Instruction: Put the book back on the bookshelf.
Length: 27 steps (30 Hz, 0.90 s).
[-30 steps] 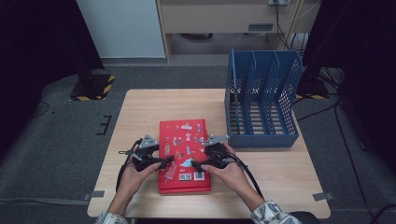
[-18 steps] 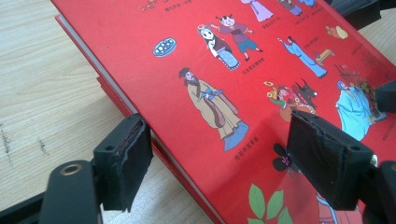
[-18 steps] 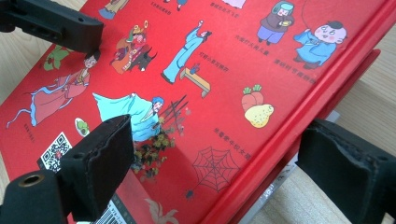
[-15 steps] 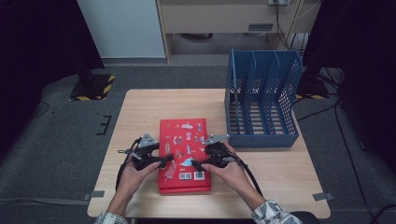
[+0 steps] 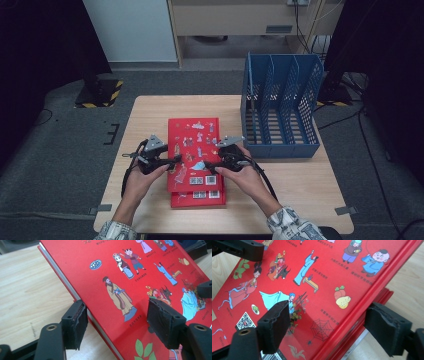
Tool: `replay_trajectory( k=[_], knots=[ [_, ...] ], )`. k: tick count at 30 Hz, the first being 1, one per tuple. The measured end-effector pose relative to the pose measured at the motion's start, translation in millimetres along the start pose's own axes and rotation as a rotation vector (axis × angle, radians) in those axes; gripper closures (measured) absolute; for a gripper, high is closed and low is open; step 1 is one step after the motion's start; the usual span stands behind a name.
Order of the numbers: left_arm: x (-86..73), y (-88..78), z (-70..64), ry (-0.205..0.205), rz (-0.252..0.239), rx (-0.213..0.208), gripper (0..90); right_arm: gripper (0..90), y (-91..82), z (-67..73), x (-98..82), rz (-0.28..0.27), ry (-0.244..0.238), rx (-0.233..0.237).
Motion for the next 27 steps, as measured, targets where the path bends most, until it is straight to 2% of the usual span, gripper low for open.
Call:
replay_trajectory(
  k=[2, 4, 10, 11, 15, 25, 27],
  knots=[
    [2.1, 1.0, 2.2, -0.001, -0.001, 0.007, 34.7, 26.1, -0.4, -3.6, 5.9, -0.002, 0.018, -0.024],
    [3.3, 1.1, 4.0, -0.003, -0.004, 0.011, 35.5, 27.8, -0.8, -5.2, 8.5, -0.009, 0.016, -0.029],
    [4.0, -0.5, 4.2, -0.011, -0.015, 0.012, 38.1, 31.7, -5.4, -5.9, 8.1, -0.021, 0.017, -0.036],
    [3.7, 1.1, 5.9, -0.017, -0.009, -0.001, 38.2, 32.4, -5.8, -5.9, 8.4, -0.021, 0.015, -0.033],
    [5.6, 1.8, 8.6, -0.013, -0.012, -0.006, 39.7, 34.8, -7.8, -8.0, 11.0, -0.033, 0.006, -0.038],
    [19.9, -5.4, 12.8, 0.003, -0.054, 0.036, 47.3, 40.6, -15.1, -15.2, 20.7, -0.069, -0.019, -0.083],
    [21.1, -6.1, 13.2, 0.007, -0.052, 0.039, 48.2, 42.3, -17.5, -17.0, 21.8, -0.077, -0.012, -0.085]
  ],
)
Point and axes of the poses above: each handheld gripper's, and its own axes: y roughly forward along the jaws, x roughly out of its top, z roughly to its left, the point moved 7 cm from there along y, roughly forward along the jaws, and after that the axes turned 11 degrees about z, right-handed, at the moved point
